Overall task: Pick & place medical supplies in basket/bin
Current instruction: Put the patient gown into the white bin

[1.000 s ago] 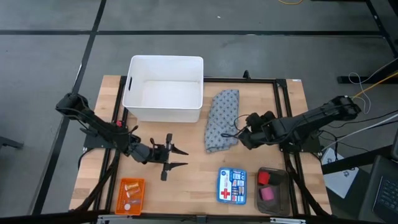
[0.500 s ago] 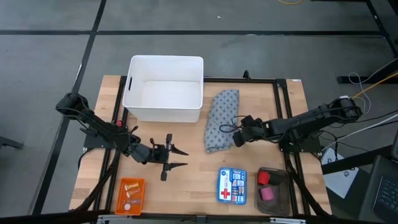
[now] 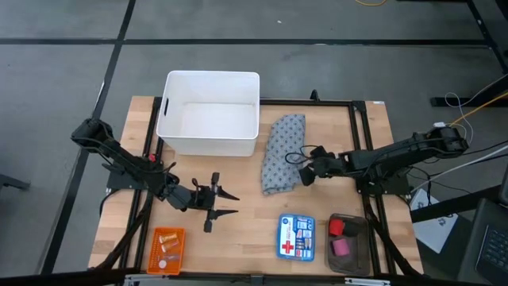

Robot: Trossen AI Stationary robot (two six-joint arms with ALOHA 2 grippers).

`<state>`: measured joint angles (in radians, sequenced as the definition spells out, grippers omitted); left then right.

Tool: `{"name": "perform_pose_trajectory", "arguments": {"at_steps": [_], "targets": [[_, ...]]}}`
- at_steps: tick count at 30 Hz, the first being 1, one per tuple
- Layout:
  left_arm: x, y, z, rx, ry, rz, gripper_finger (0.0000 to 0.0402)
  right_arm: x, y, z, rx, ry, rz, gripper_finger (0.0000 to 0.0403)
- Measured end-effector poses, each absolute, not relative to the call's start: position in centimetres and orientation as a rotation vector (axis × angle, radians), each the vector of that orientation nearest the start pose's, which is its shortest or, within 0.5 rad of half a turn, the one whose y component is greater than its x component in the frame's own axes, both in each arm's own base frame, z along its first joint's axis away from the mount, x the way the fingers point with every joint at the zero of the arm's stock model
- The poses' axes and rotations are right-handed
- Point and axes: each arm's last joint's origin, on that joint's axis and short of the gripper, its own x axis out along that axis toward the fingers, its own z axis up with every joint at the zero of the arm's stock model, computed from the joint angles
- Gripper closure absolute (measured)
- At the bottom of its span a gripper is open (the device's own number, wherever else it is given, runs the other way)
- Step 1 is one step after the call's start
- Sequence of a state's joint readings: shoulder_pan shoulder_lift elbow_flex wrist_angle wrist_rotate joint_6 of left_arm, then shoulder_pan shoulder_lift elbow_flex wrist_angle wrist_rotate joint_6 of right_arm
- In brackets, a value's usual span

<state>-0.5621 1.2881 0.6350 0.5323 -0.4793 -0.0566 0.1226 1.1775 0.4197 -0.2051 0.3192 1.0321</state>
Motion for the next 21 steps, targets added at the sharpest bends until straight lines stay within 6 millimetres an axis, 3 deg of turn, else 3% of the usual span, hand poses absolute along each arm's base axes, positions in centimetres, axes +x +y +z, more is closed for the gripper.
{"name": "perform_pose_trajectory", "arguments": {"at_steps": [4, 13, 21], "targets": [[23.56, -13.28, 24.45, -0.007, 0.108, -0.081, 0.0236, 18.79, 1.37, 14.81, 0.747, 0.693, -0.629, 0.0123], [23.58, -13.25, 24.44, -0.007, 0.109, -0.080, 0.0235, 18.58, 1.28, 15.14, 0.552, 0.736, -0.588, 0.0123], [23.58, -13.25, 24.45, 0.011, 0.107, -0.081, 0.0235, 18.95, 1.41, 15.60, 0.655, 0.707, -0.584, 0.0123]]}}
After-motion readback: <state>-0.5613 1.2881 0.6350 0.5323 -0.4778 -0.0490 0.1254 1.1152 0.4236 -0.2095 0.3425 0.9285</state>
